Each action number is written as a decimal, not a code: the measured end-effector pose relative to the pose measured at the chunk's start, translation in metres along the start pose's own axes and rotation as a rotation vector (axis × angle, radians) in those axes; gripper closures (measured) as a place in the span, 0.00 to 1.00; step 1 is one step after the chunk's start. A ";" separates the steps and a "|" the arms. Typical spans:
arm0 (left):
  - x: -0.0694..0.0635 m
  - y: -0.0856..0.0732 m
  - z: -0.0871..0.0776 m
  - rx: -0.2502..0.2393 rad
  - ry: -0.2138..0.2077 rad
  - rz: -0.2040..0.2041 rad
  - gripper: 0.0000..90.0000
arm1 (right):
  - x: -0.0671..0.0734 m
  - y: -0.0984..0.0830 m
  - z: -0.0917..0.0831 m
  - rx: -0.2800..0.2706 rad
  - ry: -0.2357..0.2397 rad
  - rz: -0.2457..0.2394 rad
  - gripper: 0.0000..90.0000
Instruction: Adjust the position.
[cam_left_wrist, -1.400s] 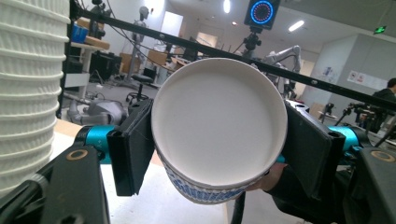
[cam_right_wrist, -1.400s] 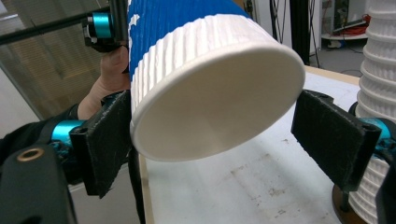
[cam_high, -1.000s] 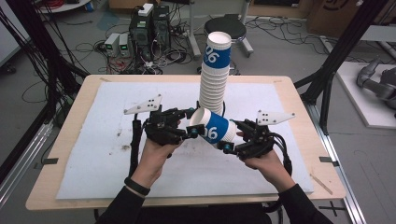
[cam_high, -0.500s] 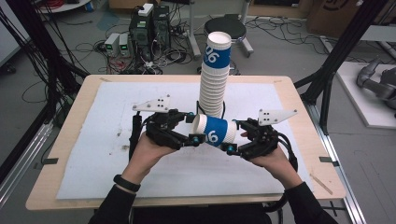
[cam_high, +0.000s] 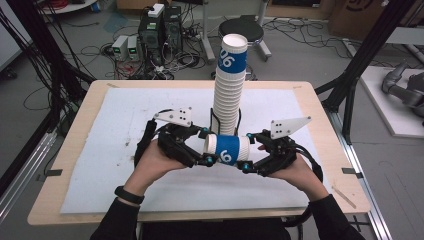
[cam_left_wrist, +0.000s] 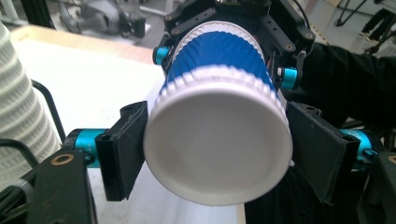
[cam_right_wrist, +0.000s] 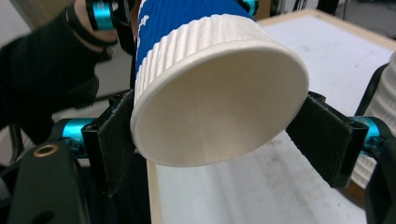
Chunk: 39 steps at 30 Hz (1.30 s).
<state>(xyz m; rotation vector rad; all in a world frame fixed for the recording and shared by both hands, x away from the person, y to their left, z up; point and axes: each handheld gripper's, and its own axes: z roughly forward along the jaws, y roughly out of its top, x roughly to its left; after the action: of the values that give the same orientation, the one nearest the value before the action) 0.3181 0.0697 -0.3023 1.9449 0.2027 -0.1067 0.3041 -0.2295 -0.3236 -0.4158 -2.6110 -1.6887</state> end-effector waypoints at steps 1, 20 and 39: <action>0.000 0.000 0.001 0.011 -0.004 0.007 0.29 | 0.000 0.000 0.000 0.011 -0.005 -0.007 0.21; 0.011 -0.012 -0.003 -0.141 -0.079 0.006 0.33 | 0.004 0.006 -0.012 -0.123 -0.011 -0.017 0.18; 0.013 -0.014 -0.010 -0.274 -0.055 -0.009 0.33 | -0.001 0.000 -0.009 -0.196 -0.009 0.074 0.18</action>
<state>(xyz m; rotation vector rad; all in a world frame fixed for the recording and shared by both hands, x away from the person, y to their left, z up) 0.3281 0.0855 -0.3134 1.6671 0.1797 -0.1307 0.3037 -0.2377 -0.3198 -0.5174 -2.4108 -1.9291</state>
